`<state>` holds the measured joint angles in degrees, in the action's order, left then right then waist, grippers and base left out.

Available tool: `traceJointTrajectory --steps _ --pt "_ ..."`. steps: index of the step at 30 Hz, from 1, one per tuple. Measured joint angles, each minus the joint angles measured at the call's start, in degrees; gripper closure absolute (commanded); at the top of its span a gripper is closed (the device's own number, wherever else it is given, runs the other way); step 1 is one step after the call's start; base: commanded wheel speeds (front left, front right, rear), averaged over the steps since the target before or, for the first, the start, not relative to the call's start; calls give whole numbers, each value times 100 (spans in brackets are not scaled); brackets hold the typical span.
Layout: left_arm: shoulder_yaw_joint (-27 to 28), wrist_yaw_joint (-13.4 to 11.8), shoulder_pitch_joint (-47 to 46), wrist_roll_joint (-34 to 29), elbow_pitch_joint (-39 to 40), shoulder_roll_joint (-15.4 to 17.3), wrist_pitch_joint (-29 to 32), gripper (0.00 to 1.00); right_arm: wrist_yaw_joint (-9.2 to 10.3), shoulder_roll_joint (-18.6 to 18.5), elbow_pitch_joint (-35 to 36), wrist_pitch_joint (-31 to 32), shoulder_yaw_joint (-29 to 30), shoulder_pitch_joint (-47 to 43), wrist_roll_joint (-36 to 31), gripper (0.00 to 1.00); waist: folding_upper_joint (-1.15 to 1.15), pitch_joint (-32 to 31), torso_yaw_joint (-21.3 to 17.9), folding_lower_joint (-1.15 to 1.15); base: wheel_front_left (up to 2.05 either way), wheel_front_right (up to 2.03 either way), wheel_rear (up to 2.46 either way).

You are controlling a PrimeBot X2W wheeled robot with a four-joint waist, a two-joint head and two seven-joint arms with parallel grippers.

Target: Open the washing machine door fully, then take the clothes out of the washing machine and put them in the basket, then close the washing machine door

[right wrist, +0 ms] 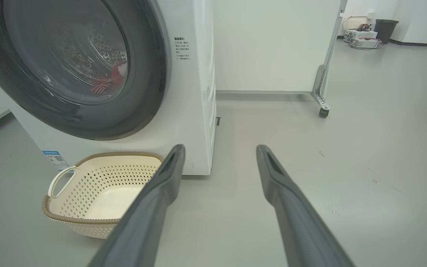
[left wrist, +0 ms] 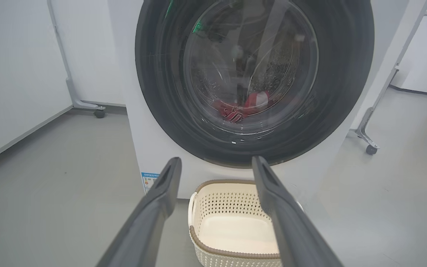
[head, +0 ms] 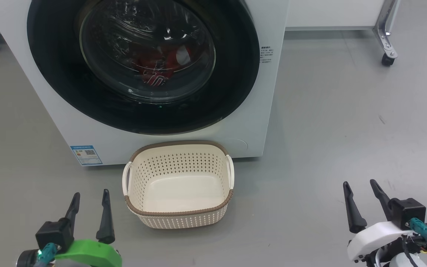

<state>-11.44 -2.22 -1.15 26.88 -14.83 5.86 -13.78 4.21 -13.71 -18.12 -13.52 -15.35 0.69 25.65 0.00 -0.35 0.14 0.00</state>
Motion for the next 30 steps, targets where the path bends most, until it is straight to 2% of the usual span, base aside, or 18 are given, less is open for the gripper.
traceJointTrajectory --steps 4,30 --pt "-15 -20 0 -213 -47 -8 -49 0 8 0 2 -65 -54 0 -219 0 0 -5 5 0 0 0 0" --pt "82 -35 1 -330 -250 -162 -49 0 55 92 53 -66 76 -2 -311 0 0 5 -3 0 0 0 0"
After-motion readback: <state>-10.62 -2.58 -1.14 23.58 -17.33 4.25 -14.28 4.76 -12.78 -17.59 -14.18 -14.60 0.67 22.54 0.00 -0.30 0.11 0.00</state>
